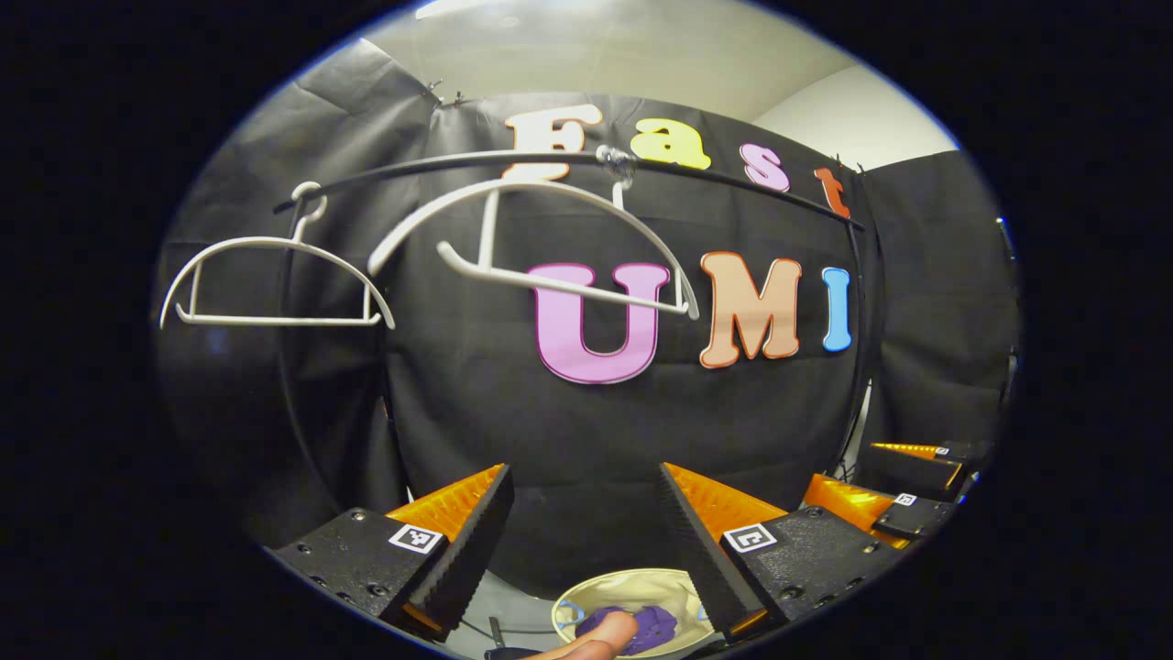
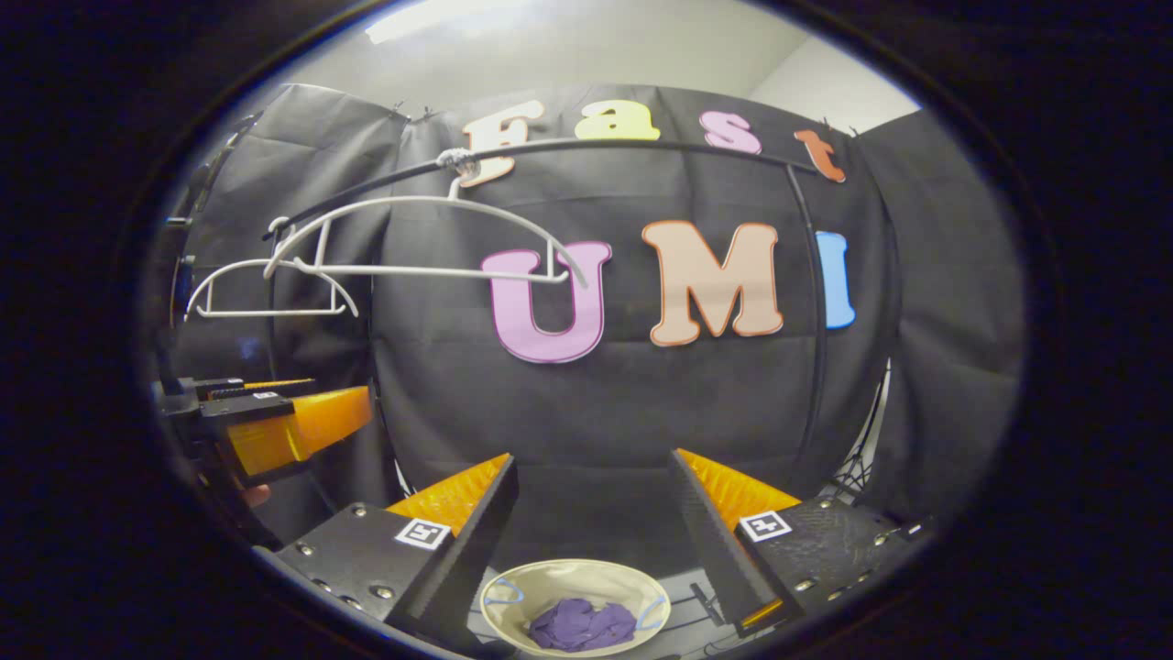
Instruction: Grasp the clothes on the hanger with both hands and then place them into the laundry hamper below.
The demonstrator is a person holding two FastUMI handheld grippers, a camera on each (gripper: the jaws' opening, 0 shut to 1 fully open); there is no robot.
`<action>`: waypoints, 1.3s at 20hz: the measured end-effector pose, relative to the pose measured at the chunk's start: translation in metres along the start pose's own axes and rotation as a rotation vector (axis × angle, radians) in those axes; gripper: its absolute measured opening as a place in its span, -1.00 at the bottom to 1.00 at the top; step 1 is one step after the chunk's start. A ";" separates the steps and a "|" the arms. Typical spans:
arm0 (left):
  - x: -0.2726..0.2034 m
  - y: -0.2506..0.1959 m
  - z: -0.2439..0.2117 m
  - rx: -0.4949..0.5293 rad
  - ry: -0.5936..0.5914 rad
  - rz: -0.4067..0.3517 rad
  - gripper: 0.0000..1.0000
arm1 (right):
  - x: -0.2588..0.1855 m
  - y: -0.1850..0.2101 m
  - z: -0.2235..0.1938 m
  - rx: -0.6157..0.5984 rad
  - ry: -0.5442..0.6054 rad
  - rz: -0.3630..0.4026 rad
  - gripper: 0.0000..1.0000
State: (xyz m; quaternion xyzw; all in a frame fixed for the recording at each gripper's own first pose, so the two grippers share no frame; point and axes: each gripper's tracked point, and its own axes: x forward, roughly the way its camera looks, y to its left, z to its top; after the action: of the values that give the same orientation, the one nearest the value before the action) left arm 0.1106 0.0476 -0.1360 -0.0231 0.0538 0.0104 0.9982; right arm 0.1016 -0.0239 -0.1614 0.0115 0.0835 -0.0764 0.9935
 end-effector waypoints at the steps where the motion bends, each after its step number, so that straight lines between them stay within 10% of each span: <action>1: -0.002 -0.004 0.000 0.001 -0.007 0.005 0.84 | -0.008 0.000 0.009 0.009 -0.026 0.003 0.94; 26: -0.056 -0.145 0.035 -0.036 -0.157 -0.048 0.96 | -0.100 -0.087 0.040 0.025 -0.108 0.145 1.00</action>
State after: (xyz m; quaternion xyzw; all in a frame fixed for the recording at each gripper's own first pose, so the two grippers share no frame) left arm 0.0624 -0.0970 -0.0891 -0.0416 -0.0255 -0.0109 0.9987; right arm -0.0029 -0.0967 -0.1059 0.0257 0.0278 -0.0058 0.9993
